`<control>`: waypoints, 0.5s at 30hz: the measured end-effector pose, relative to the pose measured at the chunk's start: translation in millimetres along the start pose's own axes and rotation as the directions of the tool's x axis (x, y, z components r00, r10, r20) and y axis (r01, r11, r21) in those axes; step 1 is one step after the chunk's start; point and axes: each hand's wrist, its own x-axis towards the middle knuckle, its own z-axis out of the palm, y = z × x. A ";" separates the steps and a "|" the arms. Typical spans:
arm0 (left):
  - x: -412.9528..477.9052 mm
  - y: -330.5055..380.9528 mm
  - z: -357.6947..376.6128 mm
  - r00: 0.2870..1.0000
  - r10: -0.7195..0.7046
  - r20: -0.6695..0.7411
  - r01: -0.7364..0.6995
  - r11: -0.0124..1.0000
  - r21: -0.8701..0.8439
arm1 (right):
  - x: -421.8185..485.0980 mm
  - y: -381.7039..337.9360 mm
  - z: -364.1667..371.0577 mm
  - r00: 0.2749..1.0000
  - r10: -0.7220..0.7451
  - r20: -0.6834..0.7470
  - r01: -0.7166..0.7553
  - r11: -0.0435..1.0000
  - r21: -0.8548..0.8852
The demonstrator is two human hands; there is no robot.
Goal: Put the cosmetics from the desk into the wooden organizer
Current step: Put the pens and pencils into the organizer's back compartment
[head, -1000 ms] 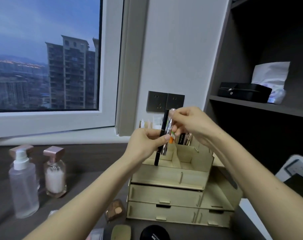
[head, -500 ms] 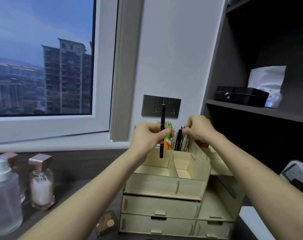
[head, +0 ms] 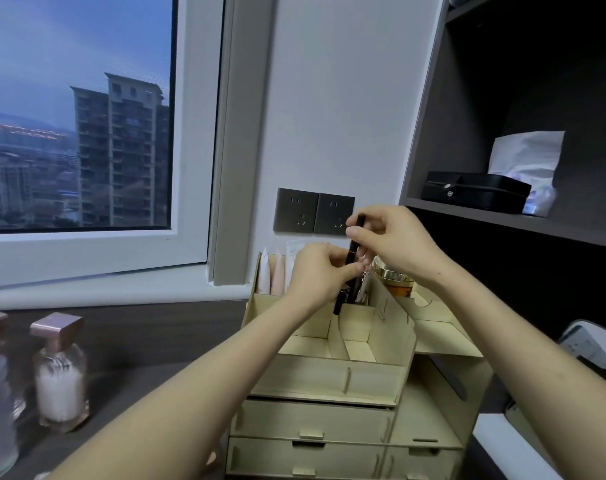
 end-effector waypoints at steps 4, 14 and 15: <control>4.9 -1.7 5.2 0.998 -0.054 0.022 0.053 0.997 0.053 | 8.7 19.0 -10.4 0.975 0.022 -0.223 -0.052 0.990 -0.129; 14.1 -15.5 11.4 0.965 -0.188 0.183 0.139 0.958 0.250 | 18.1 63.8 4.2 0.976 0.142 -0.168 -0.176 0.962 -0.209; 14.9 -14.9 11.5 0.966 -0.181 0.184 0.131 0.958 0.253 | 18.7 67.1 7.1 0.977 0.158 -0.145 -0.189 0.953 -0.237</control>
